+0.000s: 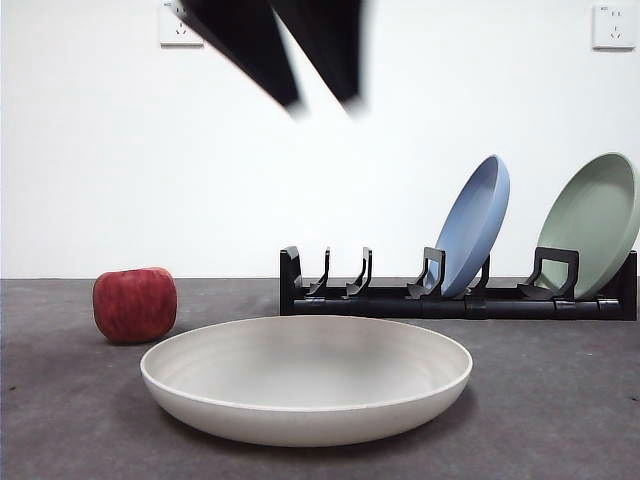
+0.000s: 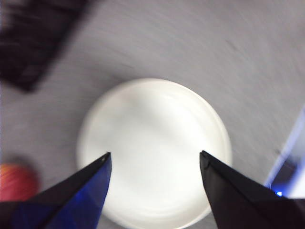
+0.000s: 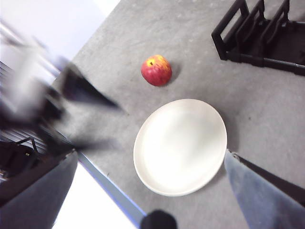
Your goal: Take the yellow plate from the plate rack,put the plate on the table,take the apple from the table,put the apple in the plate
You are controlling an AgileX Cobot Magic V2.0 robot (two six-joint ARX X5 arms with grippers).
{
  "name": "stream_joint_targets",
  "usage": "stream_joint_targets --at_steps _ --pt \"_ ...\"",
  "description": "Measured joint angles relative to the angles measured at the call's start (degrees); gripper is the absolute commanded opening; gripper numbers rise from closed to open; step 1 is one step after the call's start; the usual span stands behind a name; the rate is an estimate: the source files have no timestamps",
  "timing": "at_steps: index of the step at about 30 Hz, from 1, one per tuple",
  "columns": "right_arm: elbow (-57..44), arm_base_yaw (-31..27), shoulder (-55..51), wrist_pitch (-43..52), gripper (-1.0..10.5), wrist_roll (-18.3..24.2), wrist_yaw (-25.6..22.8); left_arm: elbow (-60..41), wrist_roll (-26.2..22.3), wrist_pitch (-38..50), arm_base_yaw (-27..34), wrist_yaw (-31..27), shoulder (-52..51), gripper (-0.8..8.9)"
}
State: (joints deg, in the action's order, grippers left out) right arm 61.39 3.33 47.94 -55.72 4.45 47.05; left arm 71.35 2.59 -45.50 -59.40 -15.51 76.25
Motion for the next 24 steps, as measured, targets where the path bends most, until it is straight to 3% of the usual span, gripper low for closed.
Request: stream_joint_targets --at_steps 2,3,6,13,24 --pt "0.0 2.4 1.0 2.7 5.4 -0.5 0.8 0.0 3.5 -1.8 3.8 -1.7 -8.2 3.05" --pt "0.0 4.0 1.7 4.8 5.4 -0.9 0.9 0.0 4.9 -2.6 5.5 -2.3 -12.3 2.51" --pt "0.0 9.4 4.8 12.5 5.4 -3.0 0.0 0.0 7.3 -4.8 8.5 -4.0 -22.1 -0.22" --pt "4.1 20.3 15.0 19.0 5.4 -5.1 -8.1 0.0 12.0 -10.0 9.4 -6.8 -33.0 -0.06" --pt "29.4 33.4 44.0 17.6 5.5 -1.1 -18.6 0.0 19.1 -21.3 9.4 -9.7 -37.8 -0.06"
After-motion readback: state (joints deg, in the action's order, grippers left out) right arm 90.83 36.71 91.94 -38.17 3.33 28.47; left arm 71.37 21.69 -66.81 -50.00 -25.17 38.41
